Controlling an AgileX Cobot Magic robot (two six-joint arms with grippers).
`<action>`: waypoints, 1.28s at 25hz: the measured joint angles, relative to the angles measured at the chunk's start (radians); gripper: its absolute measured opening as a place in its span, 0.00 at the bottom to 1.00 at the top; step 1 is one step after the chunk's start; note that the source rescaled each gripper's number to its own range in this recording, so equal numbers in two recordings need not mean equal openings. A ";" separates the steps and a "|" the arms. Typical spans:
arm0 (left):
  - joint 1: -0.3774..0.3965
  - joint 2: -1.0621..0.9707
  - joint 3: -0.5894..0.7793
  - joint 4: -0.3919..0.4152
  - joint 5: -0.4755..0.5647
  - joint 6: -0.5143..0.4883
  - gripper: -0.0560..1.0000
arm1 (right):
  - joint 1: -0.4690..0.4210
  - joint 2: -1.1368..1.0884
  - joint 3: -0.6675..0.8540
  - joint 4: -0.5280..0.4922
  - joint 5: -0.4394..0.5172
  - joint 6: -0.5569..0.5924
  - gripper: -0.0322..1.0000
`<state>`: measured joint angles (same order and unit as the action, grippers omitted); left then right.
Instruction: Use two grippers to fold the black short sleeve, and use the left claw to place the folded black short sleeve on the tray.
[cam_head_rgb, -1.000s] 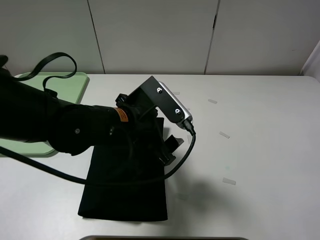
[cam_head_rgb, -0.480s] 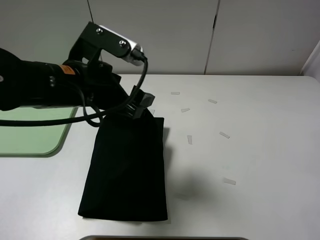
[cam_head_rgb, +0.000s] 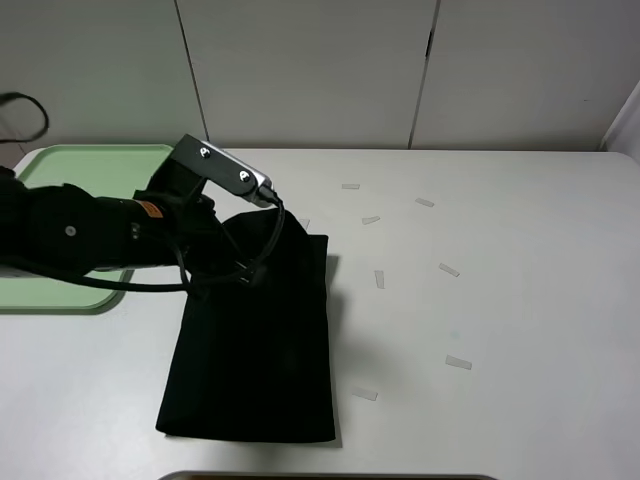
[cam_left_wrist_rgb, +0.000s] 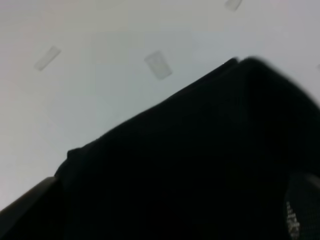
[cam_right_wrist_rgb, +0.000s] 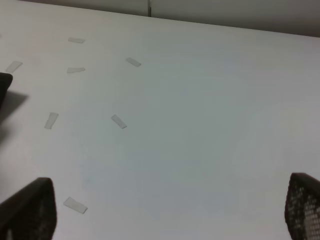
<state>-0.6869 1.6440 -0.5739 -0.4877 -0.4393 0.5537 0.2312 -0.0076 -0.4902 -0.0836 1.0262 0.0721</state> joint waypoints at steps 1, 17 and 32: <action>0.000 0.029 -0.001 0.000 -0.021 -0.005 0.86 | 0.000 0.000 0.000 0.000 0.000 0.000 1.00; 0.000 0.224 -0.136 0.373 -0.206 -0.409 0.86 | 0.000 0.000 0.000 0.000 0.000 0.000 1.00; 0.000 -0.018 -0.109 0.312 0.060 -0.308 0.86 | 0.000 0.000 0.000 0.000 0.000 0.000 1.00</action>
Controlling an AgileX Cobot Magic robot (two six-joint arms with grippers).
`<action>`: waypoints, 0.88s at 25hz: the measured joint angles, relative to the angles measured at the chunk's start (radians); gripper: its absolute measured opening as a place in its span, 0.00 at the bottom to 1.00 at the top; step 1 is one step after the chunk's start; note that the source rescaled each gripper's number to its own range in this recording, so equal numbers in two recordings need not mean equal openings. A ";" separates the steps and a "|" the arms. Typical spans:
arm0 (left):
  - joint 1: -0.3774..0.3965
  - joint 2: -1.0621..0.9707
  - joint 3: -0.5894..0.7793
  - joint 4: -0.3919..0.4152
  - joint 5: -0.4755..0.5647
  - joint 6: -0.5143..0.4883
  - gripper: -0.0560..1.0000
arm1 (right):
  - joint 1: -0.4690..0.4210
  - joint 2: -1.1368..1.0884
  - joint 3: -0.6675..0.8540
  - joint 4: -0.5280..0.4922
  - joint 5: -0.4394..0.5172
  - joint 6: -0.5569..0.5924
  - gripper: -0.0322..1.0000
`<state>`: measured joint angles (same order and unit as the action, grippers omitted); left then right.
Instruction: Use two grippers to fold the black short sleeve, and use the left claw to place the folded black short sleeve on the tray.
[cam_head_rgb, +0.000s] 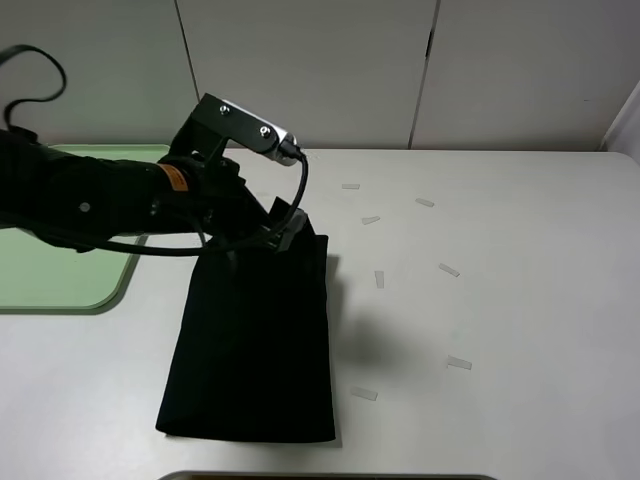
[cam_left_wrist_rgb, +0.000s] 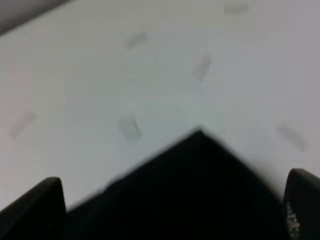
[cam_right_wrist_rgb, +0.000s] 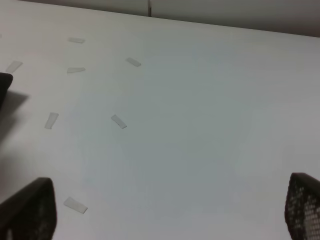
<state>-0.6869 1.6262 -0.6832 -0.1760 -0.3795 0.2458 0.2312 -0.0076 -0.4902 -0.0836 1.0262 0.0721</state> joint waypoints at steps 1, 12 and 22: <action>0.000 -0.017 0.017 -0.026 0.024 0.038 0.86 | 0.000 0.000 0.000 0.000 0.000 0.000 1.00; 0.000 0.056 0.096 -0.202 0.044 0.243 0.86 | 0.000 0.000 0.000 0.001 0.000 0.000 1.00; -0.079 0.243 0.006 -0.206 -0.044 0.228 0.86 | 0.000 0.000 0.000 0.001 0.000 0.000 1.00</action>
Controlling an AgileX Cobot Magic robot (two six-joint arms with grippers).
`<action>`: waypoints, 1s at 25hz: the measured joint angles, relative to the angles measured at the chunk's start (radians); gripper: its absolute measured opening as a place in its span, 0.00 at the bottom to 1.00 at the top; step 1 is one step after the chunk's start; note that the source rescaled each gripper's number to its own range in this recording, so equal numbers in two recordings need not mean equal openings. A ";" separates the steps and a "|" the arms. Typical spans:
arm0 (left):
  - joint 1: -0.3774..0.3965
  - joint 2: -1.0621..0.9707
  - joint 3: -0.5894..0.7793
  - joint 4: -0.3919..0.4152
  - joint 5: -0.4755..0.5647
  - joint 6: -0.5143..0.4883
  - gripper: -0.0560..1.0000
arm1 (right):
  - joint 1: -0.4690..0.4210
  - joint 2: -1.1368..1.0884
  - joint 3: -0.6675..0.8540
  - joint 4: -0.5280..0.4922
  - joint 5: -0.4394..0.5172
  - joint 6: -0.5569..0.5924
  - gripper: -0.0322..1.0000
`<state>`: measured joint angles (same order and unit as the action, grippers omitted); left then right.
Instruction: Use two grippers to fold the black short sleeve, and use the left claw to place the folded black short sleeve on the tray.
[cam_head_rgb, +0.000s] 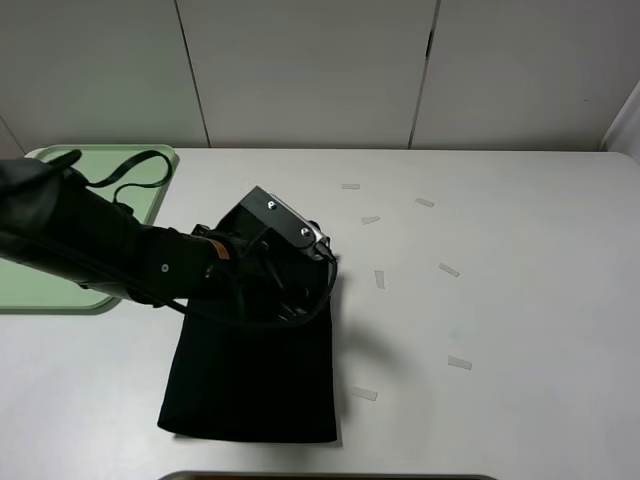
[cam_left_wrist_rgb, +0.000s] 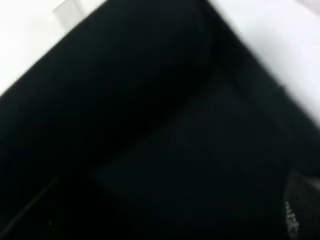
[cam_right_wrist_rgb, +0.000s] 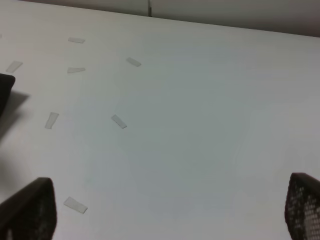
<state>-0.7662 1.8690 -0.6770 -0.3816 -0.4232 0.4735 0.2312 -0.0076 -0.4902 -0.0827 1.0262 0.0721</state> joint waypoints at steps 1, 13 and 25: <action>-0.010 0.009 -0.010 0.000 -0.003 0.000 0.86 | 0.000 0.000 0.000 0.000 0.000 0.000 1.00; -0.058 0.021 -0.029 0.010 -0.116 -0.015 0.86 | 0.000 0.000 0.000 0.000 0.000 0.000 1.00; -0.035 -0.019 -0.029 -0.046 -0.211 -0.007 0.86 | 0.000 0.000 0.000 0.000 0.000 0.000 1.00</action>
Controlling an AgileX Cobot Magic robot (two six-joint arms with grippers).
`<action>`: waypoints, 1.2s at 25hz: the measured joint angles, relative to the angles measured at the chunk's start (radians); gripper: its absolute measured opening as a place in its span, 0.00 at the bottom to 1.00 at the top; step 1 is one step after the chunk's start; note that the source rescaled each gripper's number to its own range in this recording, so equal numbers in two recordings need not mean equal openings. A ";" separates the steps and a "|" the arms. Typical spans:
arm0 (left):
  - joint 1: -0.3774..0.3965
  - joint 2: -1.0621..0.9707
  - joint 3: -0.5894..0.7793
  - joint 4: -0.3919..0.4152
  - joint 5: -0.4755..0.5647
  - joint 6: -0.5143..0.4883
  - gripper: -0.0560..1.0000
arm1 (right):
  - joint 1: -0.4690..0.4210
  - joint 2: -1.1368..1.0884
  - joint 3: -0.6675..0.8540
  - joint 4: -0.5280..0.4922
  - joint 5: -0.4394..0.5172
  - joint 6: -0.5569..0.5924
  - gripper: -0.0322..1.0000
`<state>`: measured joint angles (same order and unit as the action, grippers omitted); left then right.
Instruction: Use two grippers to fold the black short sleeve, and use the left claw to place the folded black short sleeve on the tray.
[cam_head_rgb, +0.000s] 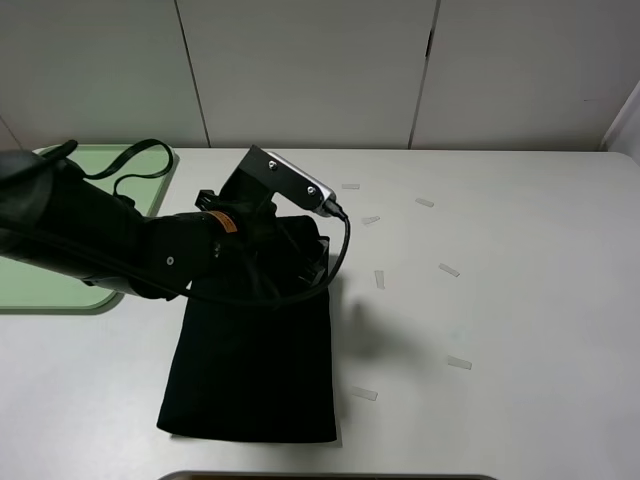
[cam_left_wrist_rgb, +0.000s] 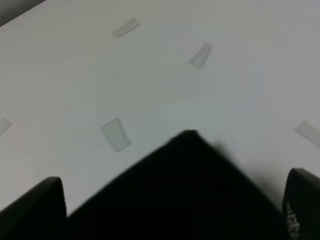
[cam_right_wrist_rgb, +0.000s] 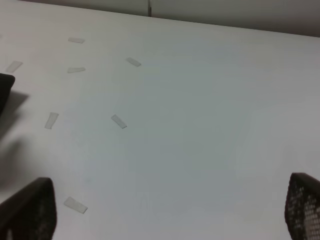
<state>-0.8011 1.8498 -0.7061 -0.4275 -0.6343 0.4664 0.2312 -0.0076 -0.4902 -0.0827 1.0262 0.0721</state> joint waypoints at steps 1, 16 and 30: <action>0.006 -0.001 0.000 -0.005 0.001 0.001 0.86 | 0.000 0.000 0.000 0.000 0.000 0.000 1.00; 0.018 0.039 -0.008 -0.032 0.008 0.004 0.86 | 0.000 0.000 0.000 0.000 0.000 0.000 1.00; 0.023 0.244 -0.186 0.036 -0.061 -0.231 0.86 | 0.000 0.000 0.000 0.000 0.000 0.000 1.00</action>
<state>-0.7777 2.0935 -0.8924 -0.3912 -0.6958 0.2357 0.2312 -0.0076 -0.4902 -0.0827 1.0262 0.0721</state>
